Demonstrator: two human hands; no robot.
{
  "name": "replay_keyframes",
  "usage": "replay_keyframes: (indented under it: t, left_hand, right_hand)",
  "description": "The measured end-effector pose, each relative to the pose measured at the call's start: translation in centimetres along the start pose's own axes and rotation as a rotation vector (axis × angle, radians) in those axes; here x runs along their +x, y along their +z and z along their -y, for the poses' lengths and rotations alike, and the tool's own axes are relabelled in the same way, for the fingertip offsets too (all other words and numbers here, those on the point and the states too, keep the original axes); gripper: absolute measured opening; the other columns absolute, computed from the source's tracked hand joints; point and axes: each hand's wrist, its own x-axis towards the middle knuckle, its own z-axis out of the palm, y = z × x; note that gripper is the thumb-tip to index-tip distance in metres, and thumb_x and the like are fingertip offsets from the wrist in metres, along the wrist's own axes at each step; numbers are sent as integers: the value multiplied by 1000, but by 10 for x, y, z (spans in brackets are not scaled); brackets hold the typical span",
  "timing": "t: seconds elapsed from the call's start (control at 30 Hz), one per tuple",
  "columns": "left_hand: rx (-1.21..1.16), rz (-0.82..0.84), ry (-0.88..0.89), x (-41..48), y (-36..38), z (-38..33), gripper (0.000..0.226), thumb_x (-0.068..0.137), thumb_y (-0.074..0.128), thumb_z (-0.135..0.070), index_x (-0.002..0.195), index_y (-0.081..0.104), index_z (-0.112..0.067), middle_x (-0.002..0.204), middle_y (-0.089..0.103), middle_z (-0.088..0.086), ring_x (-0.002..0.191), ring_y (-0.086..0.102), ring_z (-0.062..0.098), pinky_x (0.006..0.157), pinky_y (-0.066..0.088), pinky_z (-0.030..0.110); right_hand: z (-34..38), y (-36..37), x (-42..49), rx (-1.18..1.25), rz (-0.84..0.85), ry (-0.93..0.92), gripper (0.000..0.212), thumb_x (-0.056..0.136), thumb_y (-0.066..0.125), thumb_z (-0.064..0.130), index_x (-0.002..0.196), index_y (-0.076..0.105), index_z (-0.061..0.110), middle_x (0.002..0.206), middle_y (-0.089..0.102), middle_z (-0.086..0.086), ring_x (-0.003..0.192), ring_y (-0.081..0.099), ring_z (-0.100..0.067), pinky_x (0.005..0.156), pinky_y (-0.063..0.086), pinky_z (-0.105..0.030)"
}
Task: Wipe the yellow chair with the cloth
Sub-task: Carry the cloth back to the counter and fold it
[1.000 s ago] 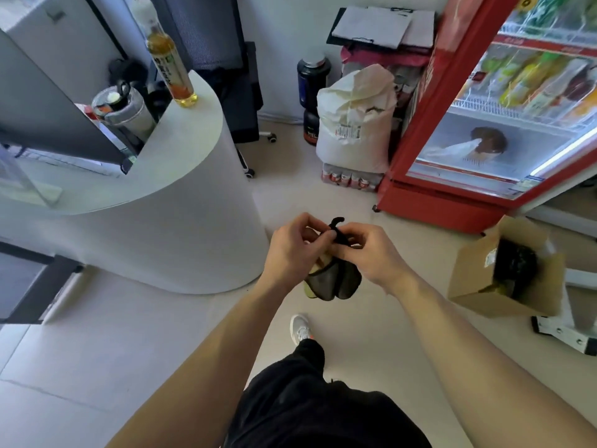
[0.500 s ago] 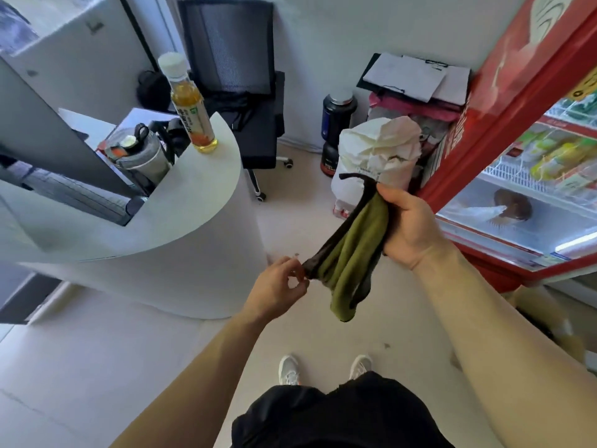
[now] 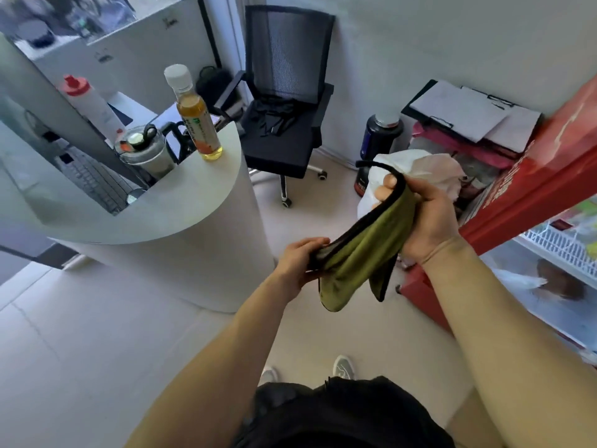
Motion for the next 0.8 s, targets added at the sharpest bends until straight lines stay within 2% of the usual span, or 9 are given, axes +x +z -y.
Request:
replay_keyframes:
  t: [0.1, 0.2, 0.27, 0.37, 0.47, 0.53, 0.6, 0.7, 0.8]
  left_hand:
    - [106, 57, 30, 1, -2, 1, 18, 95, 63, -15, 106, 74, -6, 109, 70, 18, 96, 68, 26, 81, 59, 38]
    - [197, 148, 8, -5, -1, 4, 17, 93, 65, -8, 108, 73, -10, 98, 73, 8, 92, 69, 20, 80, 57, 33]
    - [253, 133, -25, -9, 2, 7, 21, 89, 69, -4, 110, 70, -9, 93, 74, 5, 87, 70, 18, 76, 57, 30]
    - [455, -27, -60, -14, 2, 6, 13, 84, 75, -4, 95, 73, -8, 85, 73, 5, 74, 70, 15, 63, 55, 22]
    - [590, -274, -67, -16, -10, 3, 5, 82, 75, -6, 86, 74, -7, 76, 69, 7, 69, 67, 17, 58, 56, 24]
    - [563, -373, -71, -18, -20, 2, 5, 81, 75, -7, 86, 74, -7, 78, 68, 9, 68, 65, 20, 57, 57, 24]
    - [462, -372, -52, -22, -26, 1, 6, 85, 75, -13, 84, 70, -10, 76, 63, 7, 60, 58, 15, 49, 49, 19]
    - [163, -148, -27, -33, -29, -1, 10, 92, 70, -21, 88, 64, -14, 72, 59, -1, 59, 57, 7, 52, 48, 17]
    - [-36, 54, -31, -41, -35, 0, 13, 92, 64, -3, 104, 67, -5, 87, 71, 4, 80, 68, 11, 75, 58, 20]
  right_hand:
    - [15, -20, 14, -16, -54, 2, 17, 81, 60, 32, 84, 65, 16, 77, 53, 1, 73, 48, -17, 74, 41, -34]
    - [19, -26, 24, -47, -81, 11, 20, 83, 55, 30, 81, 66, 14, 73, 56, 0, 66, 52, -16, 66, 45, -30]
    - [17, -24, 29, -69, -86, 33, 20, 81, 56, 28, 79, 68, 13, 73, 58, -2, 65, 54, -16, 65, 47, -29]
    - [14, -27, 37, -172, -161, 74, 20, 83, 59, 24, 77, 72, 11, 73, 62, -4, 66, 58, -20, 71, 48, -33]
    - [9, -34, 39, -255, -145, 110, 21, 88, 54, 22, 76, 67, 11, 72, 58, -5, 63, 57, -20, 69, 48, -33]
    - [5, -37, 39, -261, -93, 119, 18, 83, 54, 20, 72, 64, 12, 70, 54, -5, 61, 53, -19, 67, 45, -33]
    - [0, -38, 38, -259, -54, 113, 13, 75, 58, 21, 67, 64, 13, 68, 54, -4, 61, 49, -19, 66, 42, -33]
    - [0, -37, 41, -192, -91, 77, 17, 80, 55, 21, 68, 64, 13, 66, 55, -2, 61, 49, -17, 64, 42, -31]
    - [5, -37, 48, -119, -172, 51, 27, 89, 48, 21, 68, 64, 13, 67, 56, -2, 60, 54, -17, 64, 45, -29]
